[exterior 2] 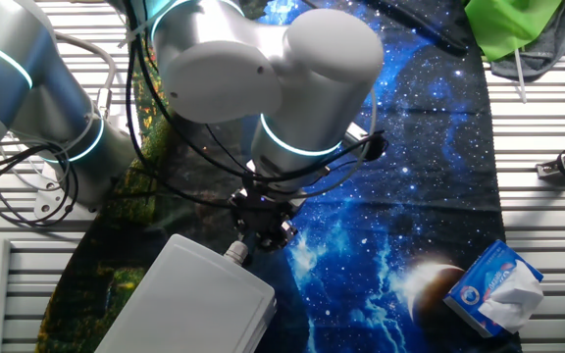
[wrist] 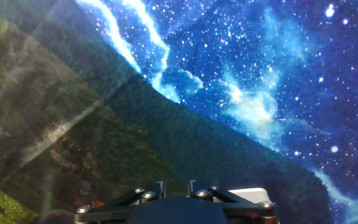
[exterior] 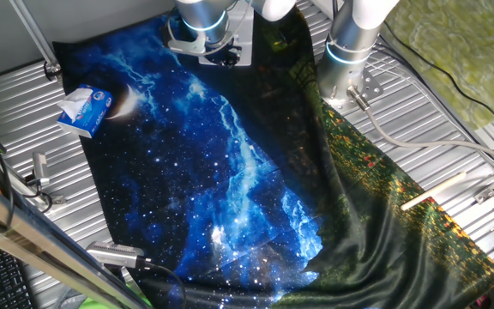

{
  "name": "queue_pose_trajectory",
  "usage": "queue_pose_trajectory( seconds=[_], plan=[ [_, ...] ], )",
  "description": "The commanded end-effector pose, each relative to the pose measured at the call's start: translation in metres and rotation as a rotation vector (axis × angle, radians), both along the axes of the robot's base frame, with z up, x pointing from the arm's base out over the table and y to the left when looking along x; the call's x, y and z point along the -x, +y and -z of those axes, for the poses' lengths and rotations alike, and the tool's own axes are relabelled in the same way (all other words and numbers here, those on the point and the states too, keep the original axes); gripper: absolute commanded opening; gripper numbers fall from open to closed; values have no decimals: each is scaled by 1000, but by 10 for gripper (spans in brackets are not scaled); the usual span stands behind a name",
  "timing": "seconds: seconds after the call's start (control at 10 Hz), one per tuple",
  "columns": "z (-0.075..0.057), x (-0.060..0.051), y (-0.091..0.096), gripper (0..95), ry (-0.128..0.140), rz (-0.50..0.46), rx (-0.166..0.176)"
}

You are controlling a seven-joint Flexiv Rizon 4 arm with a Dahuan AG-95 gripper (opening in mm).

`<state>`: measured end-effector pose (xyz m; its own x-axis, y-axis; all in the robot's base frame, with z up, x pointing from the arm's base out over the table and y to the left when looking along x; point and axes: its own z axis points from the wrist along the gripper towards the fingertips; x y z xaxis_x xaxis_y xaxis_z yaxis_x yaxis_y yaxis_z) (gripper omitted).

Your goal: Grasp the handle and open the drawer

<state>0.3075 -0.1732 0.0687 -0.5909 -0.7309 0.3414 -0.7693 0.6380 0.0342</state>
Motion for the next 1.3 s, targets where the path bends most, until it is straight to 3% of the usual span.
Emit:
queue_pose_trajectory(
  seconds=[0.1,0.4,0.6,0.7,1.3],
  plan=[
    [-2,1,-2,190,7,-8,0],
    [-1,1,-3,190,12,-17,11],
    [-2,1,-3,190,-15,-47,19],
    [-2,1,-4,380,-15,-53,17],
    [0,3,-10,380,-11,-66,18]
  ],
)
